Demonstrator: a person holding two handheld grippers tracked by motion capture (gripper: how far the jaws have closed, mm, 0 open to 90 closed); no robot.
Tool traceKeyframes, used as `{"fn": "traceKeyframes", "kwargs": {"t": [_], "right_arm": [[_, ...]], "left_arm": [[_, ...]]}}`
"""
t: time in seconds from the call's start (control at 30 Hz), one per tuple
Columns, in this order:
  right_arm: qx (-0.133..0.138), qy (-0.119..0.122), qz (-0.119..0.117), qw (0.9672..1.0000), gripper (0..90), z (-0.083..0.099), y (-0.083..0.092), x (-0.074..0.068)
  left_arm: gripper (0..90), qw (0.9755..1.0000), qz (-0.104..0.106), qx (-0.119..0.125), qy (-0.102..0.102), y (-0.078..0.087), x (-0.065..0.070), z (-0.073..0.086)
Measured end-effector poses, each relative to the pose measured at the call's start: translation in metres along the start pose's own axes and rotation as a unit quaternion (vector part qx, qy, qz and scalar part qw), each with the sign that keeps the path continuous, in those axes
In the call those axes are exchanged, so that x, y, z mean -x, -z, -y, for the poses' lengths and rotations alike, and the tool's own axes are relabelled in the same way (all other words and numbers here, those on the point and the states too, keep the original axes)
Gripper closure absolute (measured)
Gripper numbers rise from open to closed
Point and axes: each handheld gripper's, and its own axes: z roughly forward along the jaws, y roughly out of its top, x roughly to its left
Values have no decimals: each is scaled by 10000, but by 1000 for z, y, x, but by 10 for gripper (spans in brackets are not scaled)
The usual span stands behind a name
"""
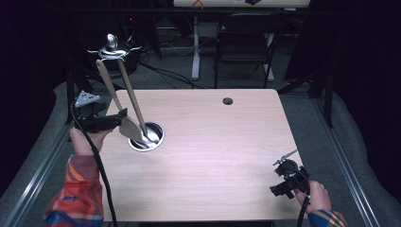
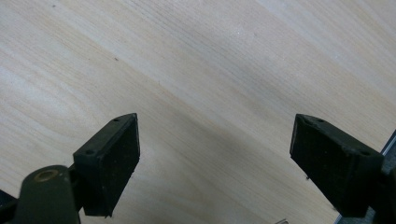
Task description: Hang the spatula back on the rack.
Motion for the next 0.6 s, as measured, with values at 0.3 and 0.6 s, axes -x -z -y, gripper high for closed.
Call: {"fn": "traceKeyframes", "kwargs": {"t": [0.3, 0.6], "right_arm": [[4, -16, -47, 10000, 156, 2, 0, -1], [-75, 65, -80, 9999, 157, 1, -2, -1]], "left_arm": [[0, 9994, -104, -302, 128, 4, 13, 33], [1, 9966, -71, -819, 116, -4, 29, 87]]}}
